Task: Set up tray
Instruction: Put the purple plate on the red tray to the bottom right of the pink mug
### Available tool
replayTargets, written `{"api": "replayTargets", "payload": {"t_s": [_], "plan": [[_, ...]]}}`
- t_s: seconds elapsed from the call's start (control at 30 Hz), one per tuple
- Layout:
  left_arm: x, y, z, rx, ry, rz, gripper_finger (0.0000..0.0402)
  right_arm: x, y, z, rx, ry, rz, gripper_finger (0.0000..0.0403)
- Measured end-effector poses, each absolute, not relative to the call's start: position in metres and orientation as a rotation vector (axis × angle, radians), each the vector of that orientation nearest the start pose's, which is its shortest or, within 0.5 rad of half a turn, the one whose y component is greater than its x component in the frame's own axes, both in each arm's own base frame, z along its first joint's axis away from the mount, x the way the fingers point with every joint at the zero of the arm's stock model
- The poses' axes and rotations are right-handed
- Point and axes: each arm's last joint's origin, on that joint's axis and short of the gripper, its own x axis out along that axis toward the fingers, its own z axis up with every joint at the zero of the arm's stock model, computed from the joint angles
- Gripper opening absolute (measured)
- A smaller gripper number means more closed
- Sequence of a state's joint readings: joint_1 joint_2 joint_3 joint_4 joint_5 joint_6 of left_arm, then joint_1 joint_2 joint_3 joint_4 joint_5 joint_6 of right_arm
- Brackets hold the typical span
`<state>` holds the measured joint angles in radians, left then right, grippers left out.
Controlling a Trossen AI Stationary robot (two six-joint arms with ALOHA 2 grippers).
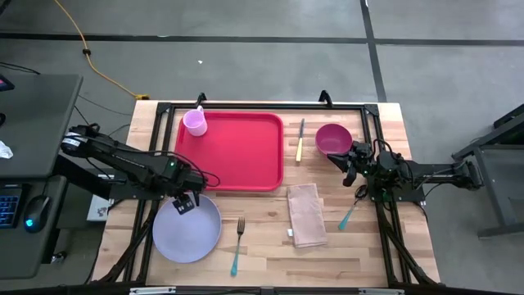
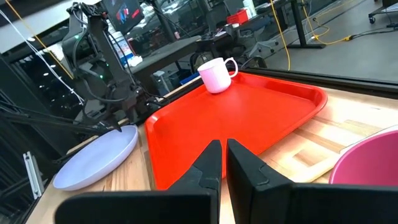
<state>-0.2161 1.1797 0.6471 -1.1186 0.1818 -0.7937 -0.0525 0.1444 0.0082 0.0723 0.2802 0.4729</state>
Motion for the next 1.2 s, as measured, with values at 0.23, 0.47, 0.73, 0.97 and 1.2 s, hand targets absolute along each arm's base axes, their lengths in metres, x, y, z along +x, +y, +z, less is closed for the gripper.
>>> {"api": "replayTargets", "payload": {"t_s": [0.23, 0.47, 0.73, 0.97, 1.2], "plan": [[0.148, -0.038, 0.177, -0.575, 1.679, 0.378, 0.0262, 0.104, -0.014, 0.162, 0.463, -0.017, -0.342, 0.0], [0.148, -0.038, 0.176, -0.583, 1.671, 0.407, 0.0262, 0.104, -0.014, 0.162, 0.461, -0.016, -0.342, 0.0], [0.153, -0.038, 0.175, -0.619, 1.623, 0.448, 0.0262, 0.104, -0.014, 0.162, 0.46, -0.016, -0.342, 0.0], [0.153, -0.039, 0.16, -0.646, 1.654, 0.455, 0.0262, 0.104, -0.013, 0.162, 0.463, -0.018, -0.339, 0.0], [0.148, -0.039, 0.154, -0.687, 1.688, 0.468, 0.0262, 0.105, -0.013, 0.162, 0.464, -0.017, -0.312, 0.0]]}}
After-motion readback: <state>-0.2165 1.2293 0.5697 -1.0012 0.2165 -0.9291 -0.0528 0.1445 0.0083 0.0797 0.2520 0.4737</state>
